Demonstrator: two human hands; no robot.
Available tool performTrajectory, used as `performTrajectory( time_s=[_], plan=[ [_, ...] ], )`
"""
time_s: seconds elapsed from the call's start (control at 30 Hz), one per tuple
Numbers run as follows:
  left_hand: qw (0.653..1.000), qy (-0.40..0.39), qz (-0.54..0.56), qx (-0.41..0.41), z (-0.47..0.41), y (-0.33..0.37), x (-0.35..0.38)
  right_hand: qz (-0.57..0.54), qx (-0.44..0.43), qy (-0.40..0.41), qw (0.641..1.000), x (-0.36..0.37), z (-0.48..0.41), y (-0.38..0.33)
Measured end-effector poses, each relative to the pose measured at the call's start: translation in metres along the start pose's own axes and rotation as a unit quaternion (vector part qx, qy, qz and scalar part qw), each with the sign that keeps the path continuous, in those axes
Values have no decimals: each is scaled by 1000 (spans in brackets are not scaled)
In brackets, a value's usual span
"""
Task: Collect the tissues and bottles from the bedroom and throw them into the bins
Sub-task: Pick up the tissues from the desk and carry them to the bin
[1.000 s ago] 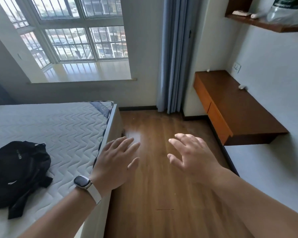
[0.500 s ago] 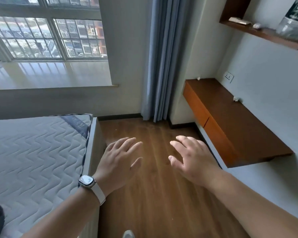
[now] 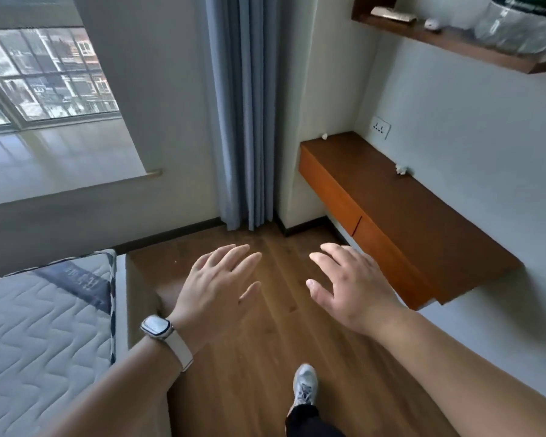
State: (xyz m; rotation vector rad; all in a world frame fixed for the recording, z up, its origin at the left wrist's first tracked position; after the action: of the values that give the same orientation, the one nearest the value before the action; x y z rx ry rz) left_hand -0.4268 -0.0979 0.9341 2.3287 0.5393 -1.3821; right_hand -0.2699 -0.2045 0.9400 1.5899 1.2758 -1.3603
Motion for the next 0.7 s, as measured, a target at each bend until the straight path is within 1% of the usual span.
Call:
performTrajectory(
  time_s=[0.1,0.3,0.4,0.53,0.7],
  plan=[
    [1000,-10,2,18,-37,-3,27,-7,13,-16,1000,21,-32,27],
    [999,-35,-19,18,-136,-21,80,-30,24,-24,999,53,-118,93],
    [998,-38,-27,32,-200,-19,100,-42,28,-37,998,56,-156,134],
    [999,-13,-31,31,-284,-9,116,-31,27,-32,999,52,-211,195],
    [998,-27,-13,47,-344,11,154,-24,35,-37,998,55,-244,242]
  ],
)
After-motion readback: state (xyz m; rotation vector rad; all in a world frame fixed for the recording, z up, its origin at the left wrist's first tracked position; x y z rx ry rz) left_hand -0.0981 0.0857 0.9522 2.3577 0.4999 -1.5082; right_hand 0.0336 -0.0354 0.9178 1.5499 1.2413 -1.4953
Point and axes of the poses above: each hand's wrist, its own z-axis away from the middle knuckle, its own x-axis out of the palm, y = z × x, the point moved 10 cm from there along -z, towards the middle knuckle, and after that the axes turned 10 degrees about y, right-handed, at the moved point
